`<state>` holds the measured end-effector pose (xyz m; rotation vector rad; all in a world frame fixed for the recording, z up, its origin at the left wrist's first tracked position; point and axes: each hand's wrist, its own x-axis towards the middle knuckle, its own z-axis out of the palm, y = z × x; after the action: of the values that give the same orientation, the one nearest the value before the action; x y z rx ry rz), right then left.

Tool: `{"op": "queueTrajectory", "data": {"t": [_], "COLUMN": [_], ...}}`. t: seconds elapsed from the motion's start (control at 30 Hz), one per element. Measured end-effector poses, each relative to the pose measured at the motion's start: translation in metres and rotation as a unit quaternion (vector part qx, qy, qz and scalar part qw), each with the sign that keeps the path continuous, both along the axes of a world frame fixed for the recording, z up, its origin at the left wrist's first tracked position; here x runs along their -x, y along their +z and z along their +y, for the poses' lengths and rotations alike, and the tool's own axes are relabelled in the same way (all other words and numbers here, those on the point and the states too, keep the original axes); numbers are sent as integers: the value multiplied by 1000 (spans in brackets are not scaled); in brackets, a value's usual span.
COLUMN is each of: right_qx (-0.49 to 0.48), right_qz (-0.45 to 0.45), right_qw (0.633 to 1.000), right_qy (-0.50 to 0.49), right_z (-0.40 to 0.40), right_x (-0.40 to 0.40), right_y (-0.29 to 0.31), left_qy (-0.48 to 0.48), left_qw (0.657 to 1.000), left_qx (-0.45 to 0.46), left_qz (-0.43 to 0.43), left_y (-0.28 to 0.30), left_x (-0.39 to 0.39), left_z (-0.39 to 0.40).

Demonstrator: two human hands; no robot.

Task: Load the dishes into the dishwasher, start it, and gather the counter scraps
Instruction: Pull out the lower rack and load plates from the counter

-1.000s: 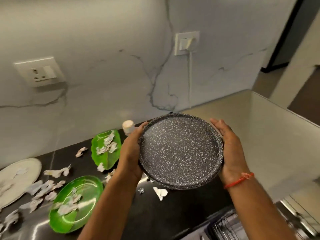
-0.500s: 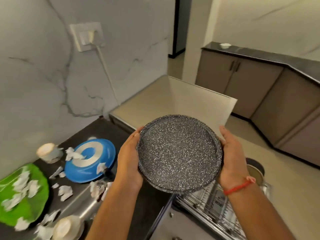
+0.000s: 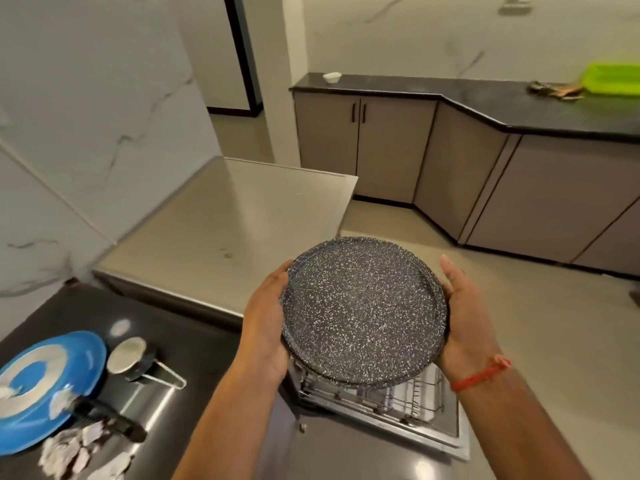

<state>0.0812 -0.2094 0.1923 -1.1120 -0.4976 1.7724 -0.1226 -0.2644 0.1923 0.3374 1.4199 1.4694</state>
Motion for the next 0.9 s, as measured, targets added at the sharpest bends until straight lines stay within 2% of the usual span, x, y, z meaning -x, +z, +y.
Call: {"op": "queueTrajectory", "data": {"t": [0.2, 0.33, 0.63, 0.9], "right_qx": [17, 31, 77, 120], "right_qz": [-10, -12, -17, -106], "right_qw": [1000, 999, 997, 985], "right_qy": [-7, -2, -21, -68], "right_z": [48, 76, 129, 166], "right_x": [-76, -112, -147, -169], "right_y": [-17, -29, -62, -114], "left_qy": [-50, -85, -171, -216], "left_qw": [998, 994, 979, 968], "left_qx": [18, 48, 88, 121], "left_qz": [33, 47, 62, 39], "left_y": [-9, -22, -67, -134], "left_x": [-78, -104, -118, -124], "left_z": [48, 79, 155, 218]}}
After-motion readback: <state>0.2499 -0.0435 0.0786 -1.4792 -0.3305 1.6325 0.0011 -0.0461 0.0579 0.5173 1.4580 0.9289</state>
